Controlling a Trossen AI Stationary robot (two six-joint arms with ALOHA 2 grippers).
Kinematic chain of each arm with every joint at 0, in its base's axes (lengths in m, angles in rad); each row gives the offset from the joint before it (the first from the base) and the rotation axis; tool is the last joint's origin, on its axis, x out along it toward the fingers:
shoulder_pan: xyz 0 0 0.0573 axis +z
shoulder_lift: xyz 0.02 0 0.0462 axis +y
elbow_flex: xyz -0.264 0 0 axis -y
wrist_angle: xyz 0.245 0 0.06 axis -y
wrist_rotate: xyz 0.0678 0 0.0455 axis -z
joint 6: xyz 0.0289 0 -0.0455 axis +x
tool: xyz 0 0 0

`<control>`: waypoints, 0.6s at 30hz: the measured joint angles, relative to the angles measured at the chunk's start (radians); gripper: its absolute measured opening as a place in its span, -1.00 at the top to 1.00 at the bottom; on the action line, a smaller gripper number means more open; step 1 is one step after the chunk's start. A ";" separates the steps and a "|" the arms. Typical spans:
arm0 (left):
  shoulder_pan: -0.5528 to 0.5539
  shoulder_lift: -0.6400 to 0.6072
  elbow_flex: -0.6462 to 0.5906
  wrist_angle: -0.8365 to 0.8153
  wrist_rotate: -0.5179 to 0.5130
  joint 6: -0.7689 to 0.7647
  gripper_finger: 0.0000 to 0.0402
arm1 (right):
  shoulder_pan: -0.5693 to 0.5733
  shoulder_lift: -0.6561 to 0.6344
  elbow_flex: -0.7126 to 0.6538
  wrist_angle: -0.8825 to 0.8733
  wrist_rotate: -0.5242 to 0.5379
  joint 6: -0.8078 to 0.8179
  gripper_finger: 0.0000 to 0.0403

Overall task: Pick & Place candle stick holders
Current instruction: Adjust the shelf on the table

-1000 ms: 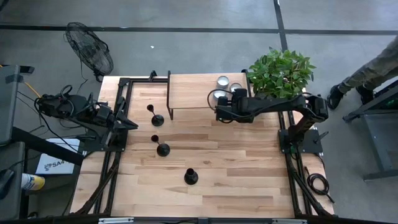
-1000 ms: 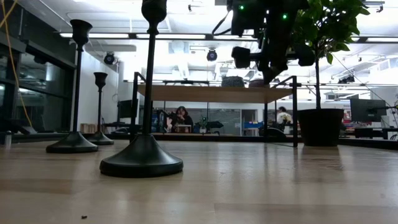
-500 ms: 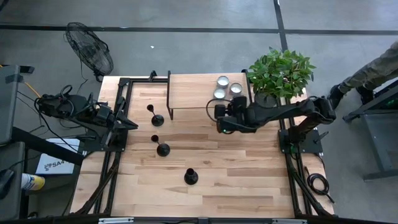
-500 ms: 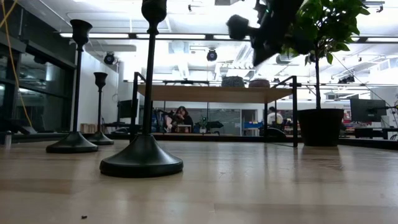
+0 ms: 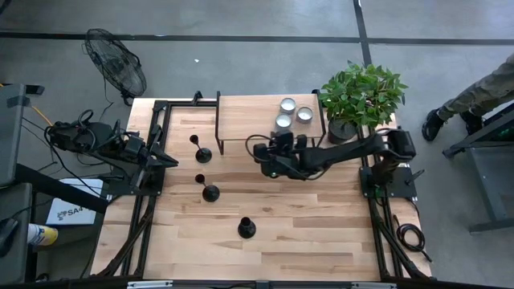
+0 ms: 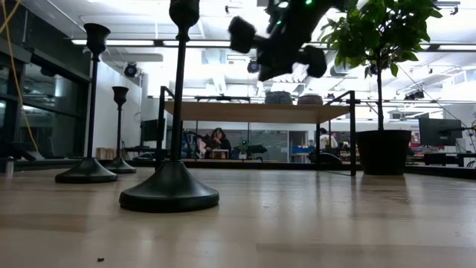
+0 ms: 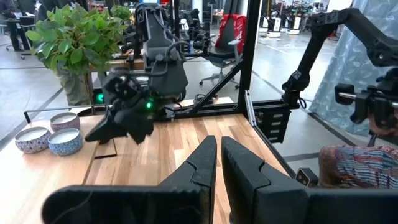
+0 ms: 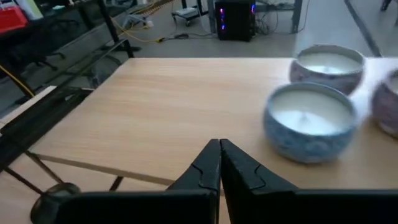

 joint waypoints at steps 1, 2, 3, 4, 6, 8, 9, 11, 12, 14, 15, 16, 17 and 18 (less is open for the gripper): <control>0.000 0.000 0.000 0.000 0.000 0.000 0.87 | -0.003 0.017 0.016 0.009 0.002 -0.013 1.00; 0.000 0.000 0.000 0.000 0.000 0.000 0.87 | -0.007 0.034 0.034 0.012 0.003 -0.024 1.00; 0.000 0.000 0.000 0.000 0.000 0.000 0.87 | -0.011 0.053 0.056 0.018 0.007 -0.034 1.00; 0.000 0.000 0.000 0.000 0.000 0.000 0.87 | -0.017 0.071 0.078 0.021 0.011 -0.038 1.00; 0.000 0.000 0.000 0.000 0.000 0.000 0.87 | -0.030 0.107 0.121 0.016 0.005 -0.040 1.00; 0.000 0.000 0.000 0.000 0.000 0.000 0.87 | -0.046 0.141 0.165 0.008 -0.011 -0.040 1.00; 0.000 0.000 0.000 0.000 0.000 0.000 0.87 | -0.053 0.157 0.185 -0.003 -0.019 -0.039 1.00; 0.000 0.000 0.000 0.000 0.000 0.000 0.87 | -0.067 0.184 0.220 -0.027 -0.035 -0.038 1.00; 0.000 0.000 0.000 0.000 0.000 0.000 0.87 | -0.073 0.195 0.234 -0.036 -0.039 -0.037 1.00; 0.000 0.000 0.000 0.000 0.000 0.000 0.87 | -0.084 0.213 0.257 -0.058 -0.047 -0.037 1.00; 0.000 0.000 0.000 0.000 0.000 0.000 0.87 | -0.089 0.219 0.265 -0.064 -0.051 -0.036 1.00; 0.000 0.000 0.000 0.000 0.000 0.000 0.87 | -0.095 0.223 0.269 -0.070 -0.056 -0.033 1.00; 0.000 0.000 0.000 0.000 0.000 0.000 0.87 | -0.099 0.226 0.271 -0.075 -0.060 -0.028 1.00; 0.000 0.000 0.000 0.000 0.000 0.000 0.87 | -0.102 0.228 0.271 -0.082 -0.061 -0.016 1.00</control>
